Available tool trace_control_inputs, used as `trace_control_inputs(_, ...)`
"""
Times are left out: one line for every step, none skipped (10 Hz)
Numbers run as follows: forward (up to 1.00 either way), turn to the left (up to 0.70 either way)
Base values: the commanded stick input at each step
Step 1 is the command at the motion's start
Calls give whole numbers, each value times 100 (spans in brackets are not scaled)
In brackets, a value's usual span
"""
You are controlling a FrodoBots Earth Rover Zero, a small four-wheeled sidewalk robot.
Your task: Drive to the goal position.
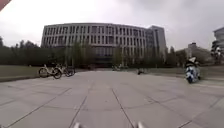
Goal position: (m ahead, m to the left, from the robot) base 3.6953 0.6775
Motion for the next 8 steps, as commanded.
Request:
trace_control_inputs(50, 7)
trace_control_inputs(50, 25)
trace_control_inputs(50, 25)
trace_control_inputs(50, 22)
trace_control_inputs(50, 15)
trace_control_inputs(50, 0)
trace_control_inputs(50, 0)
trace_control_inputs(50, 0)
